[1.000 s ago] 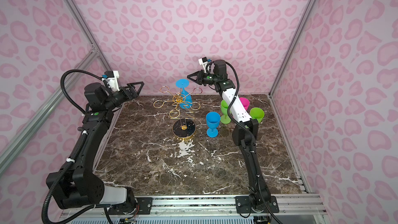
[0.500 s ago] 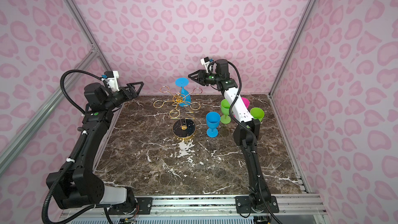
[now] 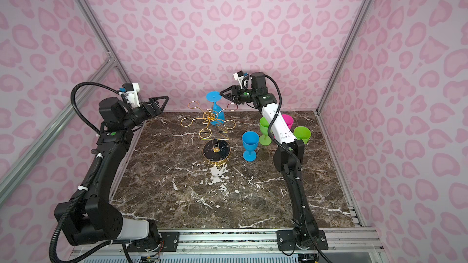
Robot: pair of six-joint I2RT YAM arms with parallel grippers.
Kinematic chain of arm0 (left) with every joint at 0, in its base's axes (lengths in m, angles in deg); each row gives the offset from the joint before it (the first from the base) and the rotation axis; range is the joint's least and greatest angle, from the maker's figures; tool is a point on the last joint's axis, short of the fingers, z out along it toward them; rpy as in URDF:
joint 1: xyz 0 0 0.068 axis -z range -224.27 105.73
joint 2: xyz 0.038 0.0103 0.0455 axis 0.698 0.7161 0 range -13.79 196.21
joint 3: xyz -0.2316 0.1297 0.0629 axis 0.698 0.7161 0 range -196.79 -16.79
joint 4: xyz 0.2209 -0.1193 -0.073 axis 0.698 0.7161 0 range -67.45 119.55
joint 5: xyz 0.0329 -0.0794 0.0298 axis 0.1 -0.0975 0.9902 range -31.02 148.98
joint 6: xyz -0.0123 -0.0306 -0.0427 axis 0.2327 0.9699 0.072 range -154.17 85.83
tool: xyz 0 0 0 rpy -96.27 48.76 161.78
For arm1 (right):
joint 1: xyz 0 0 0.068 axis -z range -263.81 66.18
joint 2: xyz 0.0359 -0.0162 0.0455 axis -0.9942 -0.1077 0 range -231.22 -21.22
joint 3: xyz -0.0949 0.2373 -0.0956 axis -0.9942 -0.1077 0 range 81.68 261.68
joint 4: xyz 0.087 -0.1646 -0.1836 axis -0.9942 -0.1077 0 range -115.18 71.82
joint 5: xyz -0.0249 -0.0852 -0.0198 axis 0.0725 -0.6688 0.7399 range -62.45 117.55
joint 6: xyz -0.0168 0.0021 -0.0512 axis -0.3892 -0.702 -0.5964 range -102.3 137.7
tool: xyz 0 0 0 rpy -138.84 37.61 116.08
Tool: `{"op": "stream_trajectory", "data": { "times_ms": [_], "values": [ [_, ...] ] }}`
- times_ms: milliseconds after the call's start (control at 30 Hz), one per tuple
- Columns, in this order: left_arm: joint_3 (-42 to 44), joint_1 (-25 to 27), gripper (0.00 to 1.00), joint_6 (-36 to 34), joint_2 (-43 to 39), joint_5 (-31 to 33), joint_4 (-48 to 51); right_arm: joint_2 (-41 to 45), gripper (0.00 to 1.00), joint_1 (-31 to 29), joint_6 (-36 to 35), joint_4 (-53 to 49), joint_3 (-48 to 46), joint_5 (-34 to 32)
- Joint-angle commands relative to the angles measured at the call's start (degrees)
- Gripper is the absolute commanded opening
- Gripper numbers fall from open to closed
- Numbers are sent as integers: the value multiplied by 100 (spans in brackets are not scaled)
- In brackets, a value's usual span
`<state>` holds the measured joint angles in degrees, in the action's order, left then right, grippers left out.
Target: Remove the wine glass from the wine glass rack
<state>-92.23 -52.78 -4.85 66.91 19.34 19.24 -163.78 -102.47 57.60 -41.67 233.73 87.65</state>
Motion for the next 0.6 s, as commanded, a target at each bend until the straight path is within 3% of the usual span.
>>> {"op": "stream_trajectory", "data": {
  "times_ms": [0, 567],
  "values": [
    [20, -10, 97, 21, -39, -71, -220, -101, 51, -24, 34, 271, 32, 72],
    [27, -27, 97, 56, -38, -88, -231, -105, 28, -71, 158, 453, 55, 81]
  ]
}}
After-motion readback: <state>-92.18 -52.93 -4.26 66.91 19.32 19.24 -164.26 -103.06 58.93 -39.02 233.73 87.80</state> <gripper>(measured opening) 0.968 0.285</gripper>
